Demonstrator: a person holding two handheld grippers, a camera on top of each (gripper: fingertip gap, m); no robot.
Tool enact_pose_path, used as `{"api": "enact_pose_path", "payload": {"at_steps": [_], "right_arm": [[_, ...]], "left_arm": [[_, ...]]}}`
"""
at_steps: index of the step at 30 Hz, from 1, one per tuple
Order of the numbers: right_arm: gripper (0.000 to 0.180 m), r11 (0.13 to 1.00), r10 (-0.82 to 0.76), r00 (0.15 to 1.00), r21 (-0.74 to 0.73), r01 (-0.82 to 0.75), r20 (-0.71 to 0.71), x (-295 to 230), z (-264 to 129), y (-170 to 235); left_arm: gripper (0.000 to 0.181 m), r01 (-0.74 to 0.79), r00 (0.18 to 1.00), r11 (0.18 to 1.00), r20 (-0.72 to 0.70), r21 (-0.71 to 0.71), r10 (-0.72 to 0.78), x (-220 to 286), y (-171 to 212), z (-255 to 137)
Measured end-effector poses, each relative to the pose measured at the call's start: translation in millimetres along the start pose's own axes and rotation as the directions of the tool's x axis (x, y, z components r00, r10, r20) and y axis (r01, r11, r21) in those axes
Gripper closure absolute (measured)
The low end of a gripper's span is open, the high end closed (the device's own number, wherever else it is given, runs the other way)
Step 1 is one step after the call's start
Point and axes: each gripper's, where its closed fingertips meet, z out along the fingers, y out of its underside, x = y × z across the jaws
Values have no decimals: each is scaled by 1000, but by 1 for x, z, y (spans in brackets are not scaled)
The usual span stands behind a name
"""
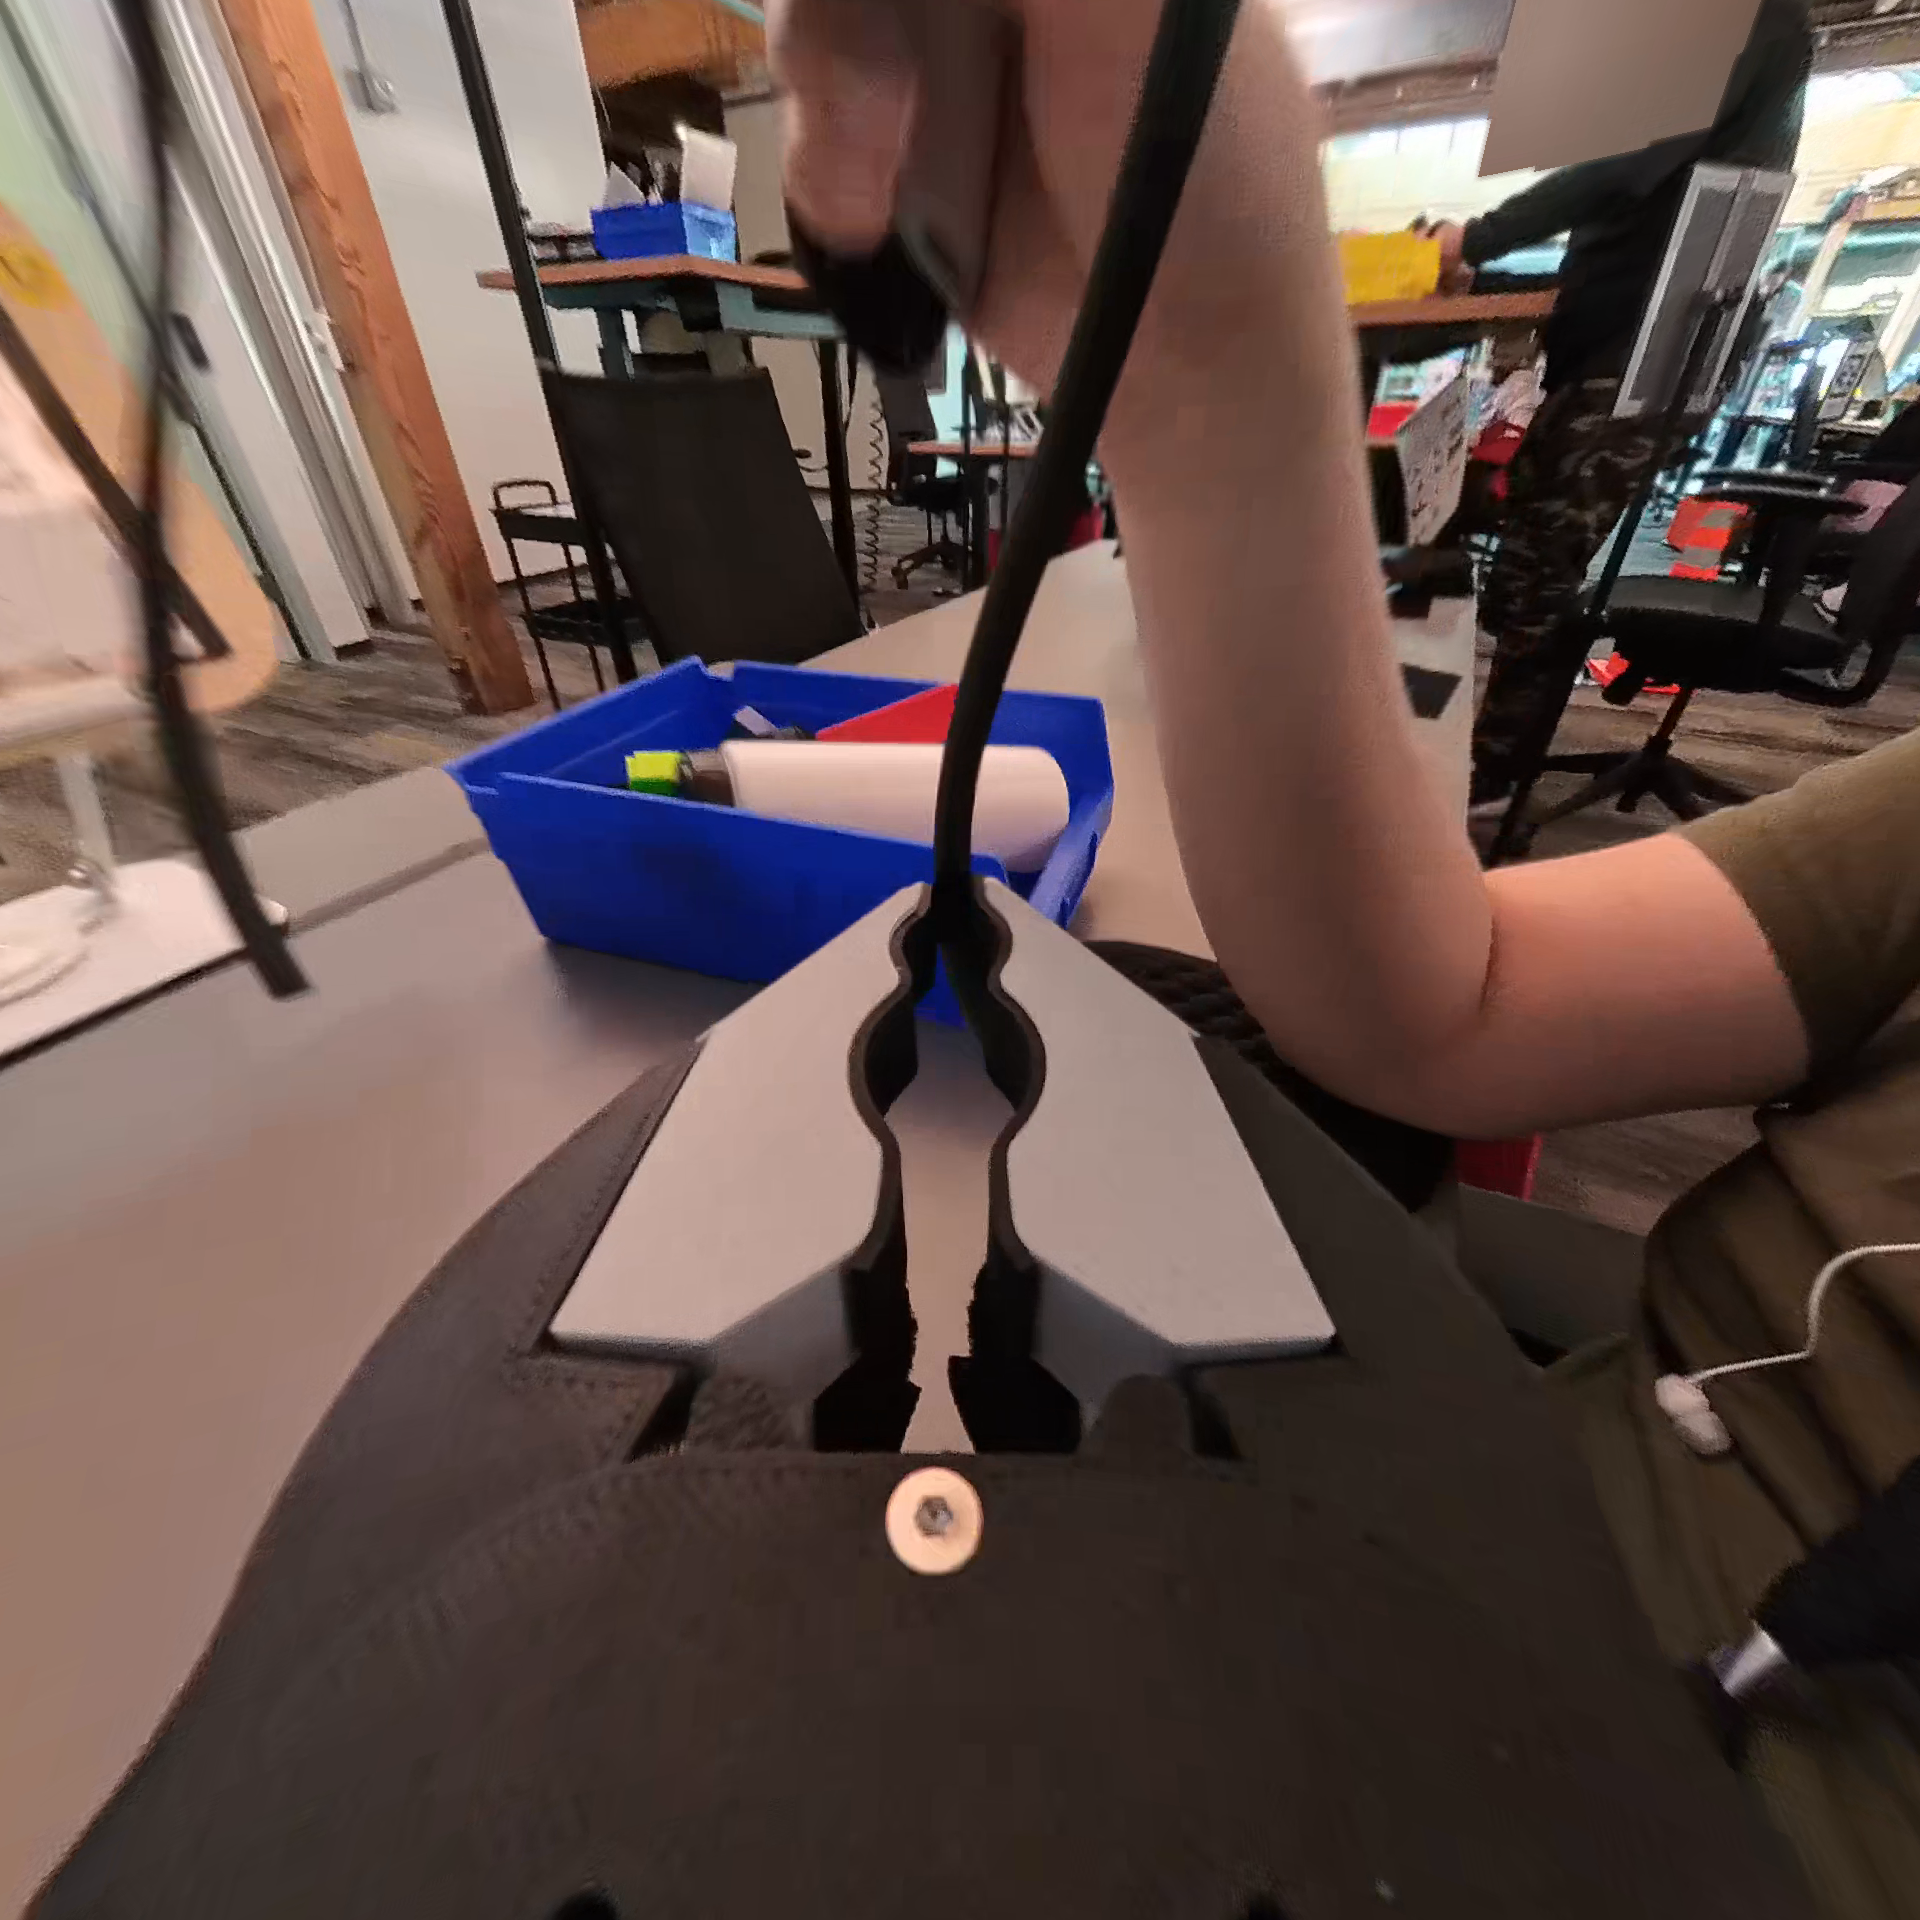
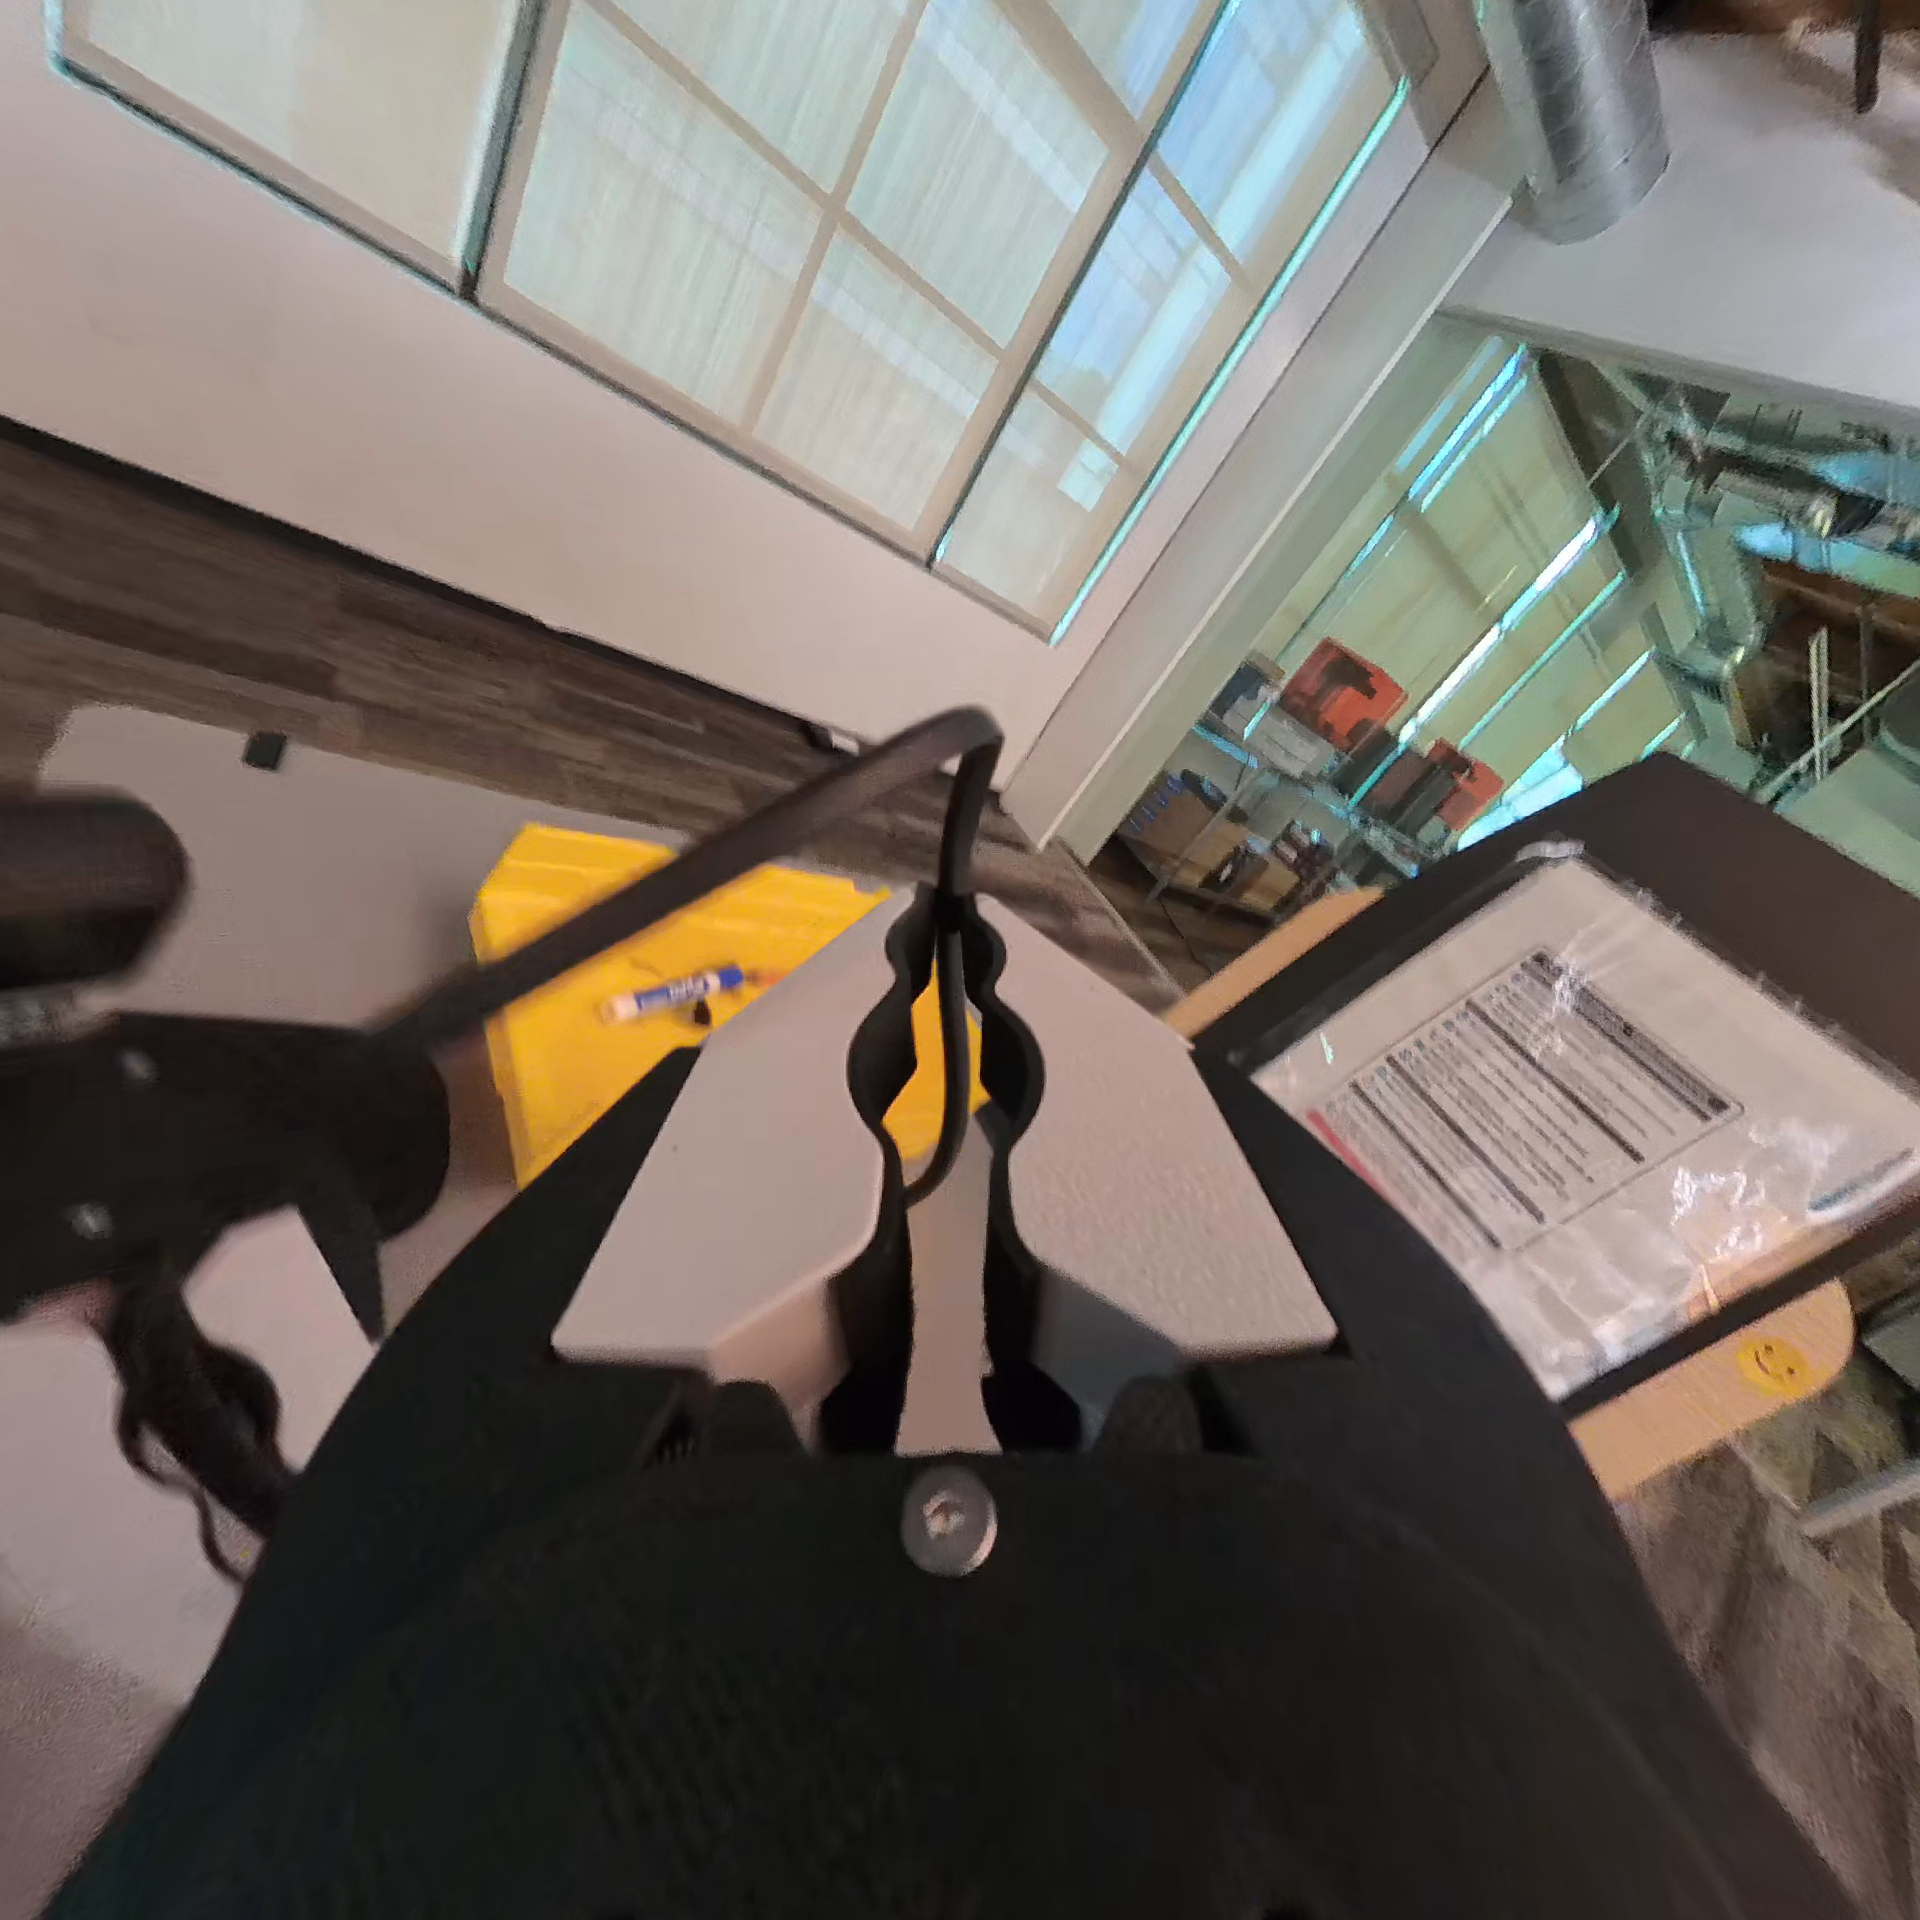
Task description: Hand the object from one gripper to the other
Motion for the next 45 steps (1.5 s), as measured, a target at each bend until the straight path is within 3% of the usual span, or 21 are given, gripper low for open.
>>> {"api": "enact_pose_path", "payload": {"at_steps": [2,4,11,15,18,26,31,36,41,43,45], "right_arm": [[175,995,20,1000,-98,-21,-4,10,5,25],[162,981,49,999,-188,-46,12,17,8,50],[129,941,150,975,-327,-89,167,17,-2,100],[118,941,220,927,-316,-120,302,0,-12,102],[114,951,283,853,-241,-191,439,-23,-15,79],[93,869,356,516,-74,-488,779,-88,-12,-5],[92,912,288,530,-60,-406,798,-99,10,35],[93,825,256,199,-106,-556,946,-109,-30,12],[81,808,194,45,-134,-574,980,-115,-64,-8],[77,795,227,10,-179,-579,974,-120,-65,-17],[90,816,234,72,-156,-556,970,-129,-56,-23]], "left_arm": [[177,-14,1000,999,5,29,14,-3,-21,-16],[178,-49,999,998,26,47,47,-9,-48,-33],[178,-184,973,971,168,151,158,-38,-166,-95],[178,-235,956,966,204,108,210,-46,-208,-111],[178,-284,930,958,251,30,268,-47,-228,-118],[178,-395,887,910,203,-130,414,-11,-242,-103],[178,-430,893,894,87,-121,442,27,-245,-87],[178,-451,888,882,30,-137,459,38,-241,-73],[178,-446,892,884,17,-138,452,37,-239,-62],[177,-453,886,878,31,-155,463,32,-238,-58],[177,-459,881,871,41,-173,472,28,-237,-56]]}}
